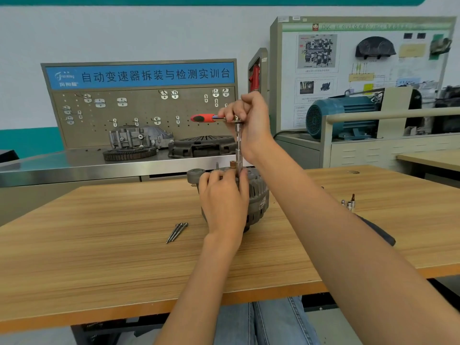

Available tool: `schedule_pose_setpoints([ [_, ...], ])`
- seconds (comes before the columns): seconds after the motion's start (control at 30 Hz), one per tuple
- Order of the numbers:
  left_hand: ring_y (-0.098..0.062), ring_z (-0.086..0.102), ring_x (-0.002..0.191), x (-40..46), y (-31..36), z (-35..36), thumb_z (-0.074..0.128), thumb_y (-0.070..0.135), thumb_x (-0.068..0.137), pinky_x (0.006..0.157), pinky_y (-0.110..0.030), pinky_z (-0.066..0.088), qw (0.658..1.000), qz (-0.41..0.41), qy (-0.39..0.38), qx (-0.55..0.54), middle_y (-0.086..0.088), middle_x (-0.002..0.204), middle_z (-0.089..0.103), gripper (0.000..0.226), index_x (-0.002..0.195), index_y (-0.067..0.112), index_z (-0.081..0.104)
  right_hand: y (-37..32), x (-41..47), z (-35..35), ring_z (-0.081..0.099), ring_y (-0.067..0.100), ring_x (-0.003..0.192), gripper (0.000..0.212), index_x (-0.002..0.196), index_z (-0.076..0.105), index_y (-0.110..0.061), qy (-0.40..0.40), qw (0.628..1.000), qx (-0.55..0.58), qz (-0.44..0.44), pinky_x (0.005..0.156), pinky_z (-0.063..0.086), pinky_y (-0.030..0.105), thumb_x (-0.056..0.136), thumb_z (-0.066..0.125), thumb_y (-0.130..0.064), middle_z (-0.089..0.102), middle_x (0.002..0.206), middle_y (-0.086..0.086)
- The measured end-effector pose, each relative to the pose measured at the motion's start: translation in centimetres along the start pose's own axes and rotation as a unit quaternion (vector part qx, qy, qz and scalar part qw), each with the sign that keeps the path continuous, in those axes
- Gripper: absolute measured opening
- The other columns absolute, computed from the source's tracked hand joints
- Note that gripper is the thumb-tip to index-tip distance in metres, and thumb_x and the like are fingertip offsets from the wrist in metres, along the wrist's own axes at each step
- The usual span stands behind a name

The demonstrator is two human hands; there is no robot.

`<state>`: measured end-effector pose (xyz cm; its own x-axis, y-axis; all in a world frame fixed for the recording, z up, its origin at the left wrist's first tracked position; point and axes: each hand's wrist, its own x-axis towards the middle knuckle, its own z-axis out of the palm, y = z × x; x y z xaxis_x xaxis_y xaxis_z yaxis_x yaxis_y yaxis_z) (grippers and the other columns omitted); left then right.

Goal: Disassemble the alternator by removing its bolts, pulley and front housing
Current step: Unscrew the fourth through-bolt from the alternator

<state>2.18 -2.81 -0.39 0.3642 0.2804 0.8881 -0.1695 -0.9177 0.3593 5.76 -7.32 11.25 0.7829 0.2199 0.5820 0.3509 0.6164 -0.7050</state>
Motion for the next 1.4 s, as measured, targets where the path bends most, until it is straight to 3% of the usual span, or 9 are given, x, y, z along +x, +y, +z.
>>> schedule_pose_setpoints([
  [0.2, -0.03, 0.055, 0.076, 0.1, -0.1, -0.2, 0.056, 0.012, 0.089, 0.085, -0.035, 0.035, 0.999, -0.018, -0.032, -0.003, -0.015, 0.076, 0.065, 0.018, 0.082, -0.001, 0.067, 1.5, -1.2, 1.6, 0.045, 0.013, 0.061, 0.042, 0.053, 0.043, -0.01, 0.092, 0.957, -0.245, -0.127, 0.068, 0.041, 0.025, 0.094, 0.037, -0.011, 0.044, 0.056, 0.001],
  [0.33, -0.03, 0.054, 0.078, 0.1, -0.2, -0.1, 0.053, -0.006, 0.076, 0.084, -0.031, 0.032, 0.998, -0.025, -0.057, 0.01, -0.016, 0.072, 0.063, 0.012, 0.071, 0.001, 0.063, 3.2, -1.7, 0.8, 0.047, 0.019, 0.087, 0.019, 0.086, 0.057, -0.011, 0.162, 0.649, -0.698, -0.258, 0.093, 0.031, 0.035, 0.085, 0.044, -0.026, 0.051, 0.086, 0.001],
  [0.4, -0.03, 0.054, 0.077, 0.1, -0.2, -0.1, 0.055, -0.009, 0.074, 0.083, -0.03, 0.032, 0.999, -0.03, -0.044, -0.002, -0.016, 0.07, 0.063, 0.013, 0.069, 0.001, 0.063, 3.5, -1.9, 0.6, 0.047, 0.025, 0.095, 0.027, 0.097, 0.056, -0.01, 0.181, 0.594, -0.74, -0.257, 0.099, 0.028, 0.038, 0.081, 0.044, -0.028, 0.053, 0.096, 0.006],
  [0.57, -0.03, 0.054, 0.073, -0.1, -0.2, -0.1, 0.055, -0.006, 0.076, 0.082, -0.034, 0.036, 0.999, -0.019, -0.038, -0.008, -0.015, 0.068, 0.062, 0.012, 0.068, 0.001, 0.062, 3.2, -1.6, 1.1, 0.046, 0.021, 0.088, 0.02, 0.083, 0.057, -0.011, 0.187, 0.671, -0.666, -0.266, 0.098, 0.028, 0.035, 0.083, 0.045, -0.027, 0.05, 0.085, 0.002],
  [0.8, -0.025, 0.056, 0.083, 0.0, -0.3, 0.2, 0.05, 0.023, 0.095, 0.088, -0.03, 0.032, 1.0, -0.011, -0.012, -0.008, -0.01, 0.084, 0.068, 0.027, 0.09, 0.004, 0.069, 1.2, -0.5, 1.3, 0.033, 0.012, 0.049, 0.048, 0.048, 0.031, -0.016, 0.122, 0.967, -0.192, -0.114, 0.059, 0.034, 0.027, 0.096, 0.032, -0.014, 0.032, 0.045, -0.004],
  [0.9, -0.022, 0.057, 0.085, 0.0, -0.2, 0.2, 0.043, 0.03, 0.099, 0.089, -0.029, 0.031, 1.0, 0.0, -0.014, 0.005, -0.007, 0.086, 0.069, 0.035, 0.096, 0.007, 0.07, 0.6, 0.0, 0.9, 0.041, 0.01, 0.045, 0.053, 0.044, 0.035, -0.015, 0.043, 0.993, -0.101, -0.048, 0.083, 0.045, 0.034, 0.097, 0.029, -0.014, 0.036, 0.042, 0.0],
  [1.2, -0.029, 0.057, 0.081, 0.0, -0.2, 0.0, 0.054, 0.021, 0.094, 0.087, -0.033, 0.033, 0.999, -0.022, -0.02, -0.014, -0.014, 0.081, 0.068, 0.025, 0.091, 0.003, 0.071, 0.8, -0.4, 1.0, 0.047, 0.011, 0.052, 0.05, 0.046, 0.038, -0.014, 0.064, 0.988, -0.128, -0.052, 0.064, 0.045, 0.018, 0.095, 0.034, -0.012, 0.041, 0.045, -0.004],
  [1.27, -0.032, 0.056, 0.079, 0.1, -0.1, -0.1, 0.057, 0.01, 0.088, 0.086, -0.036, 0.036, 0.999, -0.026, -0.034, -0.015, -0.017, 0.077, 0.066, 0.016, 0.083, 0.0, 0.069, 1.6, -0.9, 1.4, 0.042, 0.007, 0.056, 0.043, 0.051, 0.037, -0.015, 0.087, 0.95, -0.266, -0.141, 0.061, 0.039, 0.019, 0.094, 0.039, -0.012, 0.038, 0.051, -0.009],
  [1.4, -0.032, 0.056, 0.069, 0.0, 0.1, -0.4, 0.06, -0.01, 0.068, 0.075, -0.037, 0.042, 0.999, -0.024, -0.028, -0.009, -0.016, 0.064, 0.062, 0.012, 0.065, 0.001, 0.062, 3.6, -1.9, 0.7, 0.043, 0.02, 0.085, 0.017, 0.085, 0.056, -0.011, 0.183, 0.635, -0.698, -0.278, 0.093, 0.031, 0.036, 0.081, 0.046, -0.024, 0.049, 0.085, 0.001],
])
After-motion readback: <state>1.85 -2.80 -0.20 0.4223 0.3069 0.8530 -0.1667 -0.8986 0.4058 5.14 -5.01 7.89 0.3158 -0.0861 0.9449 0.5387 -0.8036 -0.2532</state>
